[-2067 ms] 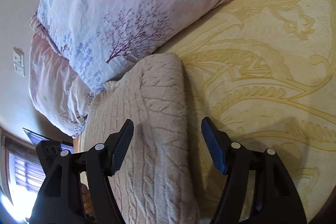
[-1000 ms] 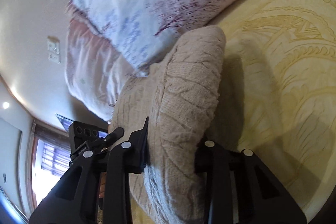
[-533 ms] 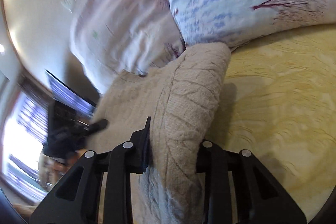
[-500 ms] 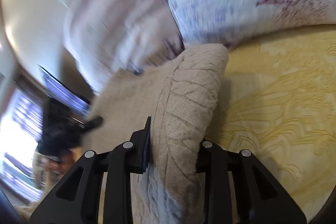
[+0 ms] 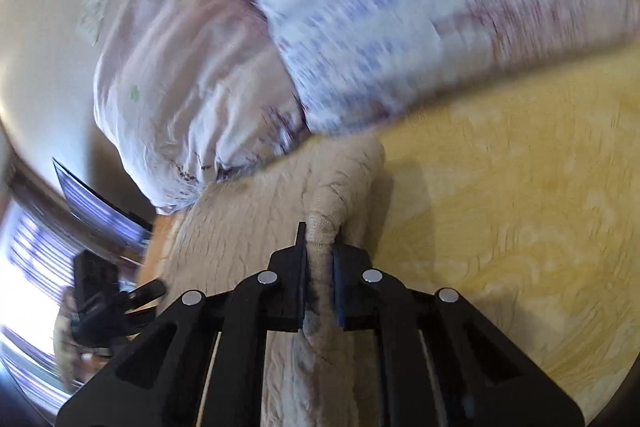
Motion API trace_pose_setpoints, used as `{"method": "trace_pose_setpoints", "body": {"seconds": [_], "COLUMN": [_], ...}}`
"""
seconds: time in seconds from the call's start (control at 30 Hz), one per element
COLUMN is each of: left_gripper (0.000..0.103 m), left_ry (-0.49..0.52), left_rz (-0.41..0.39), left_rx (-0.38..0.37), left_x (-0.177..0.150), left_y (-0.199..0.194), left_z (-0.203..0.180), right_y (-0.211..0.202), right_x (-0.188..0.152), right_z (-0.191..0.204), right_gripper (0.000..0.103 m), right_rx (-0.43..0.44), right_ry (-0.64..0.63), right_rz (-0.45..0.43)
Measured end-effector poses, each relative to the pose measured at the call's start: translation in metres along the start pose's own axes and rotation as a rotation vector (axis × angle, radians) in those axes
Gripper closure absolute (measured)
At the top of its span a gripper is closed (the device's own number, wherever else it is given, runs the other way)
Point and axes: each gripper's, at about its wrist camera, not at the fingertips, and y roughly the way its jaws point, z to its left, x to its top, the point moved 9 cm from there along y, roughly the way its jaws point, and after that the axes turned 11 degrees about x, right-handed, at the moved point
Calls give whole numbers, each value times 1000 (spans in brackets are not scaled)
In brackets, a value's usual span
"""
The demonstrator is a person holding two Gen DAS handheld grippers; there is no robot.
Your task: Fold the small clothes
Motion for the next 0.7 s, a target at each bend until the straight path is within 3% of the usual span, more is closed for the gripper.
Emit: {"method": "trace_pose_setpoints", "body": {"seconds": [0.07,0.13,0.2,0.33,0.4,0.43,0.53,0.7], "left_gripper": [31,30,30,24,18,16,4,2], "left_ry": [24,54,92,183,221,235,260,251], "left_rz": [-34,-66,-102,-185,-221,-238,-268,-277], "left_rx": [28,52,87,168,209,229,274,307], "left_x": [-5,-11,-17,-34,-42,-46,-57,-71], "left_y": [-10,-19,-27,-42,-49,-53,-61,-66], "left_z": [3,4,3,-2,-2,-2,1,7], "right_y": [-2,6,15,3,-12,-22,-44,-50], "right_x": [4,-3,-13,-11,-10,-11,-24,-59], "right_z": [-2,-21,-38,-36,-29,-23,8,42], "right_gripper": [94,94,94,91,80,79,79,79], "right_rx": [-74,-171,-207,-179,-183,-177,-87,15], "right_ry": [-39,-27,16,35,27,6,-47,-115], "right_rz": [-13,29,64,59,43,27,-10,59]}}
